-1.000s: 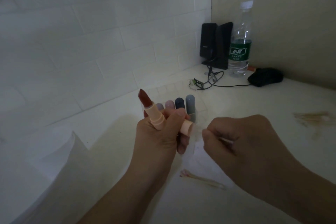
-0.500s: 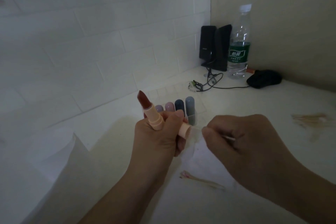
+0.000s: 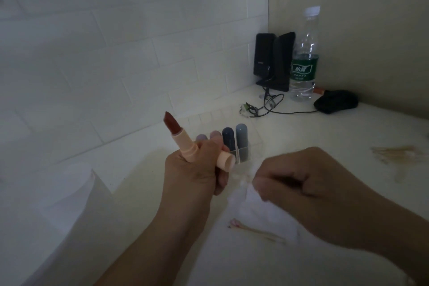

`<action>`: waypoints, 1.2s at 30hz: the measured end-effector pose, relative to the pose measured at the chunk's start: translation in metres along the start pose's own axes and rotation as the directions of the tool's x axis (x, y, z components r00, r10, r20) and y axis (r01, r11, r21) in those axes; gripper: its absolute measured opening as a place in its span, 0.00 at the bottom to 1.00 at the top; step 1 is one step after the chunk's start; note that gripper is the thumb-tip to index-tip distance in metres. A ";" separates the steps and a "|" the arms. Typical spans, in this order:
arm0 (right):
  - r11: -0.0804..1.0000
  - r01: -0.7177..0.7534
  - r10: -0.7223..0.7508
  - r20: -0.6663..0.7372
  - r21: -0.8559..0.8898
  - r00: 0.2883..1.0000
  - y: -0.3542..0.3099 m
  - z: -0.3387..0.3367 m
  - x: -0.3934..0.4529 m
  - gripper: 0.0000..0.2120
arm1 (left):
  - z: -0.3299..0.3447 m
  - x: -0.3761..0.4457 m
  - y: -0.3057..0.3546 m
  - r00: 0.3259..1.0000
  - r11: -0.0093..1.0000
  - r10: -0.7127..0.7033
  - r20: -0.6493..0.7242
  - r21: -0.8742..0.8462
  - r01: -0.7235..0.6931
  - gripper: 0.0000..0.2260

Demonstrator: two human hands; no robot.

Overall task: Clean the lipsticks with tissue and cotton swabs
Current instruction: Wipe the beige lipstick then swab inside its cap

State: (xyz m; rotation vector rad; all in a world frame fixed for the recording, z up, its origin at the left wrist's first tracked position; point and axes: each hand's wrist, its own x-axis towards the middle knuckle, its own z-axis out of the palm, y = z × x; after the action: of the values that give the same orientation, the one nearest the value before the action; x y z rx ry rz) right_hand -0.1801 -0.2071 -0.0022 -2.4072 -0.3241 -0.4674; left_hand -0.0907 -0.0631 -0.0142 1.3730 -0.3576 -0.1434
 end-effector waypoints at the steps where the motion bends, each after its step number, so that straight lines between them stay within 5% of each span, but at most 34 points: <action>1: 0.997 -0.005 0.005 0.001 -0.078 1.000 0.006 -0.007 0.002 0.14 | -0.001 0.001 0.000 1.000 1.000 -0.001 -0.019 -0.012 0.001 0.15; 5: 0.914 -0.103 0.138 0.061 -0.392 0.989 0.033 -0.024 0.006 0.09 | -0.002 0.003 -0.002 0.999 1.000 -0.010 -0.030 -0.016 0.009 0.12; 10: 0.914 -0.203 0.254 0.102 -0.352 0.962 0.049 -0.031 0.006 0.05 | -0.001 0.002 -0.002 1.000 1.000 -0.008 -0.024 -0.026 0.007 0.14; 15: 0.909 -0.237 0.293 0.121 -0.342 0.949 0.048 -0.036 0.006 0.13 | 0.000 0.001 -0.002 1.000 1.000 -0.006 0.012 -0.020 0.006 0.17; 18: 0.926 -0.345 0.313 -0.199 -0.154 0.929 0.057 -0.062 0.004 0.09 | 0.000 0.001 -0.003 1.000 1.000 -0.020 0.016 -0.014 0.020 0.17; 21: 0.816 -0.541 0.356 -0.560 -0.204 0.748 0.090 -0.101 -0.011 0.01 | -0.001 0.001 -0.004 1.000 1.000 -0.013 0.024 -0.010 0.013 0.17; 26: 0.502 -0.787 0.697 -0.371 -0.359 0.613 0.136 -0.122 -0.037 0.06 | 0.002 0.001 -0.006 1.000 1.000 -0.015 0.021 0.015 0.015 0.18; 36: 0.472 -0.753 0.704 -0.318 -0.458 0.635 0.141 -0.116 -0.036 0.08 | 0.003 -0.001 -0.005 0.999 1.000 -0.021 0.033 0.025 0.020 0.17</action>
State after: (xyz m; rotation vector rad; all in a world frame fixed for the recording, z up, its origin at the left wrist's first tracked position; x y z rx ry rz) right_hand -0.1924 -0.3928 -0.0119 -2.7465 1.0380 -0.2615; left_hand -0.0915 -0.0664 -0.0191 1.3999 -0.3741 -0.1790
